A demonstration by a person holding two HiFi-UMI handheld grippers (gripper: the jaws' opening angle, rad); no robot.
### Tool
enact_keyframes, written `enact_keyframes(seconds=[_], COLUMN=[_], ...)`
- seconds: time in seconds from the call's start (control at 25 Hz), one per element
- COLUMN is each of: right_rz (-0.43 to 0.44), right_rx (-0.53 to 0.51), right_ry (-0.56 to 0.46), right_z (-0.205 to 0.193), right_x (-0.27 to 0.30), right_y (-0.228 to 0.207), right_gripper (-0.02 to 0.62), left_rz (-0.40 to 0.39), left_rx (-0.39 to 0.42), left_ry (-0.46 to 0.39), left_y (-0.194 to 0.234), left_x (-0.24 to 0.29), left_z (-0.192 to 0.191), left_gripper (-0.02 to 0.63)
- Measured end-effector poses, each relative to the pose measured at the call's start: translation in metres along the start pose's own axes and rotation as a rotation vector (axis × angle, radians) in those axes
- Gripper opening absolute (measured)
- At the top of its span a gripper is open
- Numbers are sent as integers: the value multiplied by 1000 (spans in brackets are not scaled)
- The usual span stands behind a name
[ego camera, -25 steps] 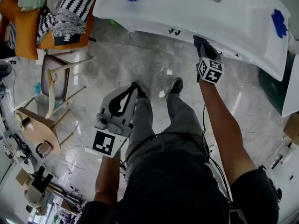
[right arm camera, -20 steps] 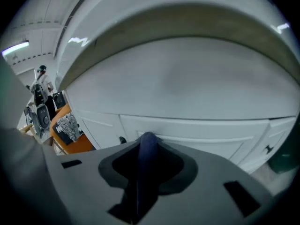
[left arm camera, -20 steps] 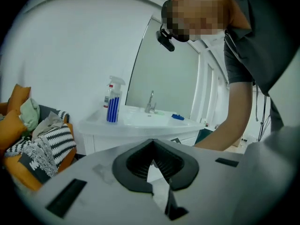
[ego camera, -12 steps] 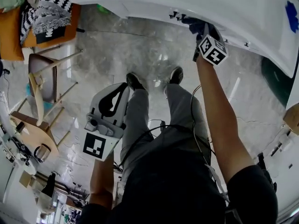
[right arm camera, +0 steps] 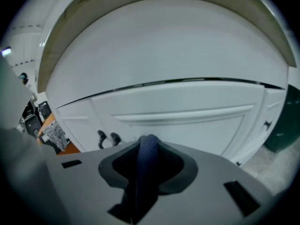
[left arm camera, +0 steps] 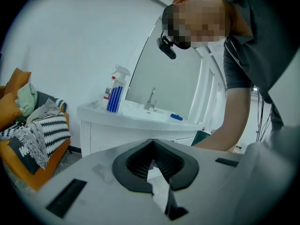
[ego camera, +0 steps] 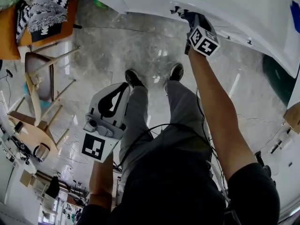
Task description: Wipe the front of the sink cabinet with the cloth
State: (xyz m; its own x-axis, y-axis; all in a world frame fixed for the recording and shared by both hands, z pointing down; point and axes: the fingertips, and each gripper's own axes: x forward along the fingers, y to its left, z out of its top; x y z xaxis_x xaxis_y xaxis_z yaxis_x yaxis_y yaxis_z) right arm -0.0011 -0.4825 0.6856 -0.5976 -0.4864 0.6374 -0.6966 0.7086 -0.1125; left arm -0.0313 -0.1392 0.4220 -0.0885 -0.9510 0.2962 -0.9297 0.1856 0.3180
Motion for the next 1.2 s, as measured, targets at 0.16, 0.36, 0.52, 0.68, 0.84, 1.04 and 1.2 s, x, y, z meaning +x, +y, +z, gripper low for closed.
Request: enact_keyframes(seconds=[0.16,0.36,0.52,0.68,0.84,1.04,1.2], right_rz=[51,-132,-232,-127,7,-48,-197], right_rx=[-12,-44,-45,-33,-25,23,-28], right_ry=[3,-44,-73,-17,49,62,59], right_z=[-1,21,29,0,-34,-55,-54], right_x=[2,-35,-48,-7,28,40,29], right_y=[15,-92,-133,-69,5,-43,-133], right_gripper=[91,91,91,91,91,91,91], left_rz=[-1,-9,-4,-6,-1,20,10], left_rx=[0,-16,-36,-34,-9,-33,-60], left_ry=[-15,-22,-27,-16,3,-24,-33], left_y=[0,2,6,8,14,23,20], left_x=[3,6,9,11,11,21,26], left_z=[4,1,-6,-12,-20,-42,-63], left_gripper=[5,5,5,5,5,5,5])
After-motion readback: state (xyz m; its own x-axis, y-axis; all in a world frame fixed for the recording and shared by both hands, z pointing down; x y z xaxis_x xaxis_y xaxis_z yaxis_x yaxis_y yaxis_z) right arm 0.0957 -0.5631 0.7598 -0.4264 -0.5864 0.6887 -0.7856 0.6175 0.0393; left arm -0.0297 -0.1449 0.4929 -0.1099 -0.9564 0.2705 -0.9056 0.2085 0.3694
